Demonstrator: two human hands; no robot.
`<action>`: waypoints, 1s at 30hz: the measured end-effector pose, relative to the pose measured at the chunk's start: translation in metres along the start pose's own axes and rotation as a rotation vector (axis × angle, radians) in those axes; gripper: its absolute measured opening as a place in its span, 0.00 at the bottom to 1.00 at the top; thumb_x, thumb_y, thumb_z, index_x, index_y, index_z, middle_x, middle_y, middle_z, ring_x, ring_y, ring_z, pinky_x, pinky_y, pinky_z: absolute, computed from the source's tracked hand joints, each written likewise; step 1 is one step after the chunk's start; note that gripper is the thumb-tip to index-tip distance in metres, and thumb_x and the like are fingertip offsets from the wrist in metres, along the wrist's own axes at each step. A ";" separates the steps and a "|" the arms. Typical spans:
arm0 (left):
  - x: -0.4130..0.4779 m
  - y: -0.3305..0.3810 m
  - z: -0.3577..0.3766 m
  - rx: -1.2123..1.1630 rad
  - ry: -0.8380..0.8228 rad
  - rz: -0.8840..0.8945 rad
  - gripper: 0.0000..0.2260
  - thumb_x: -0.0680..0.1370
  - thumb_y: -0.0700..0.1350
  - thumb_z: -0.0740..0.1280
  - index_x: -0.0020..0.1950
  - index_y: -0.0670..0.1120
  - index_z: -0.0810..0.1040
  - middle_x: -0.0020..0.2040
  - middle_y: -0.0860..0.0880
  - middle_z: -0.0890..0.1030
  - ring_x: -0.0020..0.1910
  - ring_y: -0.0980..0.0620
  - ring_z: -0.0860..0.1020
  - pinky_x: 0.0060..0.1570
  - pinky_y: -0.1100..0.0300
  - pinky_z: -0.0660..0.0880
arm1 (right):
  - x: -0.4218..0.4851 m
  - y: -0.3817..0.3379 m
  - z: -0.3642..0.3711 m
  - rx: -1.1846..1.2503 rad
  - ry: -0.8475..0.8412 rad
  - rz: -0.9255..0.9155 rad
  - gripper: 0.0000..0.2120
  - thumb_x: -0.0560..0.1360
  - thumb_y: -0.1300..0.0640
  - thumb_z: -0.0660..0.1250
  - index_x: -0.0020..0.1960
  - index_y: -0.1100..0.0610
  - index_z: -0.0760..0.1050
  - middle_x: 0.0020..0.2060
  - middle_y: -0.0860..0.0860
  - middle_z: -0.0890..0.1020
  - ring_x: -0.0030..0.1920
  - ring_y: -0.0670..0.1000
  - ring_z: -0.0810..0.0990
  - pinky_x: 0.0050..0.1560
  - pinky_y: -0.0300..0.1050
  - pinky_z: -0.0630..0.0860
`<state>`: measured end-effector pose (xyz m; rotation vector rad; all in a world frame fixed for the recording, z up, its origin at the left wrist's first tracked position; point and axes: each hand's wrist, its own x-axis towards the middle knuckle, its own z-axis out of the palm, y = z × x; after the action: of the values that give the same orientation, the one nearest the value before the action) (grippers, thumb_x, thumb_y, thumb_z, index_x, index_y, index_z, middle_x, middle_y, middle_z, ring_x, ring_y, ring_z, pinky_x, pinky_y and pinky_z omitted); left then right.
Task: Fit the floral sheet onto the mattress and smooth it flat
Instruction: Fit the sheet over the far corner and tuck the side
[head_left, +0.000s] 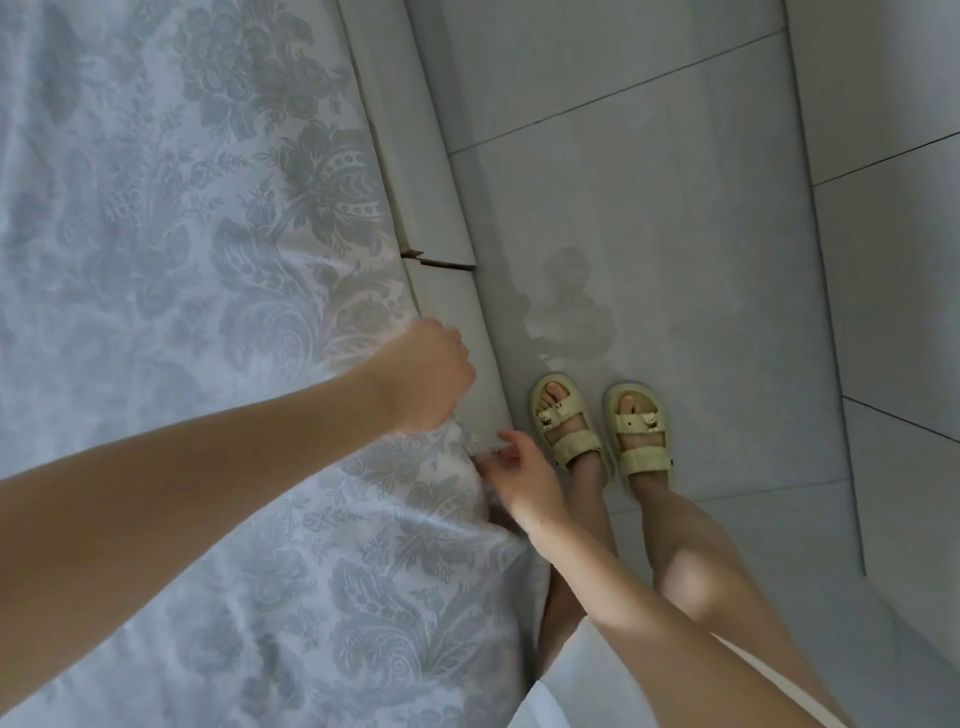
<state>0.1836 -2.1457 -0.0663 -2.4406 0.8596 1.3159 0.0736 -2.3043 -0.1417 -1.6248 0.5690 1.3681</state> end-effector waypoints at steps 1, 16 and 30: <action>-0.006 0.015 0.005 -0.003 0.010 0.041 0.10 0.78 0.44 0.56 0.51 0.45 0.75 0.48 0.49 0.77 0.50 0.49 0.73 0.49 0.57 0.66 | 0.002 0.000 0.001 -0.092 0.010 -0.021 0.23 0.74 0.49 0.67 0.67 0.51 0.69 0.54 0.46 0.74 0.54 0.46 0.74 0.51 0.38 0.68; -0.007 0.060 0.024 -0.033 -0.086 -0.123 0.06 0.77 0.41 0.53 0.50 0.43 0.68 0.29 0.49 0.66 0.28 0.52 0.64 0.35 0.58 0.64 | -0.066 0.020 -0.002 0.763 -0.489 0.142 0.25 0.77 0.41 0.54 0.64 0.56 0.75 0.57 0.54 0.82 0.58 0.52 0.80 0.59 0.46 0.76; -0.036 0.090 0.053 -0.169 0.442 0.027 0.30 0.74 0.53 0.41 0.47 0.48 0.83 0.45 0.51 0.82 0.51 0.49 0.77 0.71 0.54 0.57 | -0.060 0.108 0.009 0.557 -0.561 0.343 0.40 0.73 0.28 0.42 0.59 0.56 0.77 0.57 0.57 0.81 0.58 0.55 0.79 0.60 0.50 0.74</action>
<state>0.0788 -2.1797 -0.0609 -2.9234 0.9102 0.8972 -0.0348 -2.3603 -0.1220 -0.6750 0.8129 1.6403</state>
